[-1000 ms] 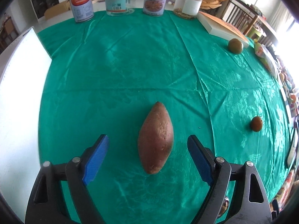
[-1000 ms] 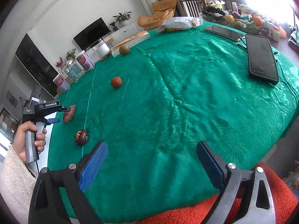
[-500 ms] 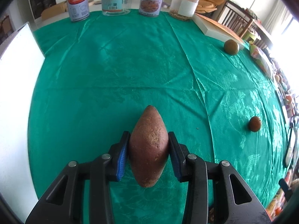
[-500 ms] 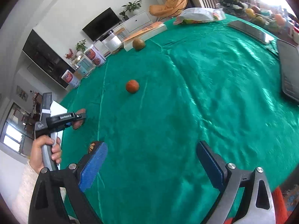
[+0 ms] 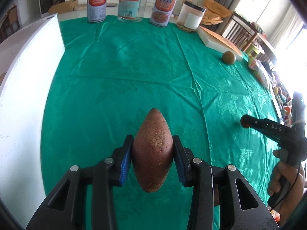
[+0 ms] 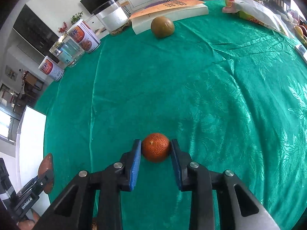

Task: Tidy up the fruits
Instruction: 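Grasp the small orange with the right tool while the left tool holds the sweet potato, then carry the sweet potato and orange over the box with both tools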

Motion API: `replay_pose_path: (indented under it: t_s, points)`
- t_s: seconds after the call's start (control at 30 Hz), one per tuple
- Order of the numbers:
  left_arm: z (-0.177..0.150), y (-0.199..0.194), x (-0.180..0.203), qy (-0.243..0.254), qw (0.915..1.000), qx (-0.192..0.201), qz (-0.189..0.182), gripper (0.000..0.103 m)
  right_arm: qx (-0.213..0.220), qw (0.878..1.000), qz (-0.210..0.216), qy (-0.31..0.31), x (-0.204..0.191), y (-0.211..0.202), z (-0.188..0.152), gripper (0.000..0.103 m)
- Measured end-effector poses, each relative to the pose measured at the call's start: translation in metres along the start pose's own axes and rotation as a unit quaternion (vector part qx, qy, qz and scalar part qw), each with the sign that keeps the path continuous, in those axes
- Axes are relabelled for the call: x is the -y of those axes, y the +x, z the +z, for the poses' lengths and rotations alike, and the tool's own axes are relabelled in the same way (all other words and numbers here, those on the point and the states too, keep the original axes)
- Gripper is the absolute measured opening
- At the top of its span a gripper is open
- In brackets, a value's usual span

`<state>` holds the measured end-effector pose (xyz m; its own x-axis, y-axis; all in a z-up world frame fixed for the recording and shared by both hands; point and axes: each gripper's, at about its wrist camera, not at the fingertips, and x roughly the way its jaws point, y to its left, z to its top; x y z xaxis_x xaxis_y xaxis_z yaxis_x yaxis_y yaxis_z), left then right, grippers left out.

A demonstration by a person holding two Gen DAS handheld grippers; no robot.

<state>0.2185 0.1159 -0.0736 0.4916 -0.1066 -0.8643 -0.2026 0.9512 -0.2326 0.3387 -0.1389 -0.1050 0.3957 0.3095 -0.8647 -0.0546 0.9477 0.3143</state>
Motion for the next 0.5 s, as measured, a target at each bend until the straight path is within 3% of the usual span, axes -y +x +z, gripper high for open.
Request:
replay_pose_path:
  t_s: [0.13,0.27,0.4,0.5]
  points:
    - [-0.013,-0.033,0.004,0.001,0.9992,0.021,-0.035,0.041,0.024,0.999,0.032,-0.018,-0.013,-0.036,-0.015,0.030]
    - [-0.038,-0.101,0.006,0.006,0.9929,0.046,-0.109,0.041,0.036,0.993,0.101,-0.055,-0.057,-0.086,-0.043,0.030]
    - [-0.062,-0.185,-0.013,0.013,0.9837,0.090,-0.155,0.041,0.030,0.975,0.195,-0.105,-0.130,-0.125,-0.077,0.030]
    - [-0.072,-0.232,-0.053,-0.003,0.9827,0.120,-0.141,0.041,0.014,0.956,0.250,-0.155,-0.193,-0.140,-0.107,0.030]
